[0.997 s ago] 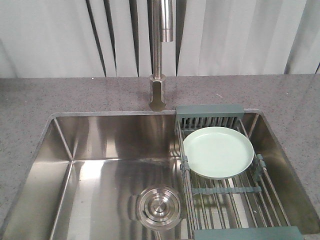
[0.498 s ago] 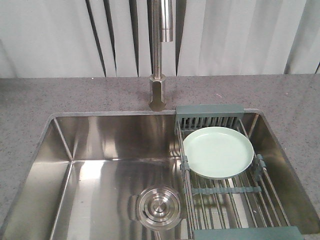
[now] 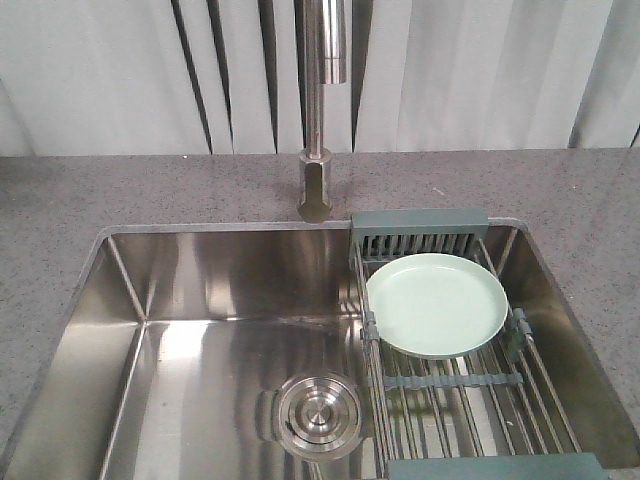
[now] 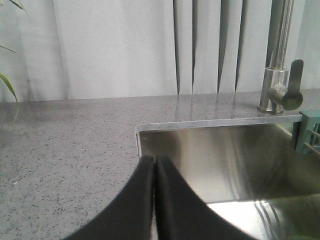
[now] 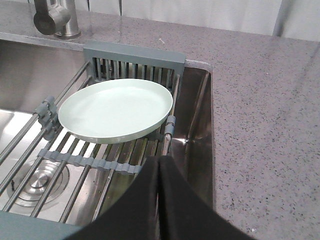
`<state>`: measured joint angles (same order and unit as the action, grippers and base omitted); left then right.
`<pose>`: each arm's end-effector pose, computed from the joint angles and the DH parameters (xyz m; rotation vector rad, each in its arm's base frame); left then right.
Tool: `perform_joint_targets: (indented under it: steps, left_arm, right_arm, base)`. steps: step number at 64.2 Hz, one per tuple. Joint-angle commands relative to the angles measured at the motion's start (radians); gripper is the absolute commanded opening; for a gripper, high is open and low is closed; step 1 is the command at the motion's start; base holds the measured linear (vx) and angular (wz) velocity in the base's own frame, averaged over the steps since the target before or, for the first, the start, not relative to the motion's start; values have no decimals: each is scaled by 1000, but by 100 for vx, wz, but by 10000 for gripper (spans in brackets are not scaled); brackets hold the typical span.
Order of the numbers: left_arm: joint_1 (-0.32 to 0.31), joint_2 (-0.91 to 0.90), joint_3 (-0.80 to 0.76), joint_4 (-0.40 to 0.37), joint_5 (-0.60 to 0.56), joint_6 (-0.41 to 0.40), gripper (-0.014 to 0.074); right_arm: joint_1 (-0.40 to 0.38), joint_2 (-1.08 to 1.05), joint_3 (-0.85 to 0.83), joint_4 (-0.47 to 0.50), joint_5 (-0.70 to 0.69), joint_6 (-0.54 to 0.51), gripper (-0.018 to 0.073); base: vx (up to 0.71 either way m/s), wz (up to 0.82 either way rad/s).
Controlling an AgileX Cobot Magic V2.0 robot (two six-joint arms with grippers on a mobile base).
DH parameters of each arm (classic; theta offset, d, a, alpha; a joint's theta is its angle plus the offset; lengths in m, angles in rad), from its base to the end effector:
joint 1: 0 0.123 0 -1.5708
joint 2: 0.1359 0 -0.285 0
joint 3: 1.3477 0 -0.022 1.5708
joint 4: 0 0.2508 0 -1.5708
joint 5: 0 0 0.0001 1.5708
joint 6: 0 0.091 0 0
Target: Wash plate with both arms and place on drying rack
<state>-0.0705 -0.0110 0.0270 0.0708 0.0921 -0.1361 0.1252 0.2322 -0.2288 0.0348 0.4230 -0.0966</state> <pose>0.0567 -0.0034 0.1963 -0.0012 1.5924 -0.1009 0.0673 0.0098 0.2381 -0.1909 1.9006 0.0544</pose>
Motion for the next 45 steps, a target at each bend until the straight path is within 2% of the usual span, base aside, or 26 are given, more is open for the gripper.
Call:
perform_joint_targets:
  steps: [1, 45]
  left_arm:
    - [-7, -16, 20, -9, -74, -11, -6]
    - [-7, -16, 20, -9, -74, -11, -6]
  right_arm:
    - [-4, 9, -25, -2, -69, -3, -10]
    - [-4, 9, -25, -2, -69, -3, -10]
  base:
    - [0, 0]
    - [0, 0]
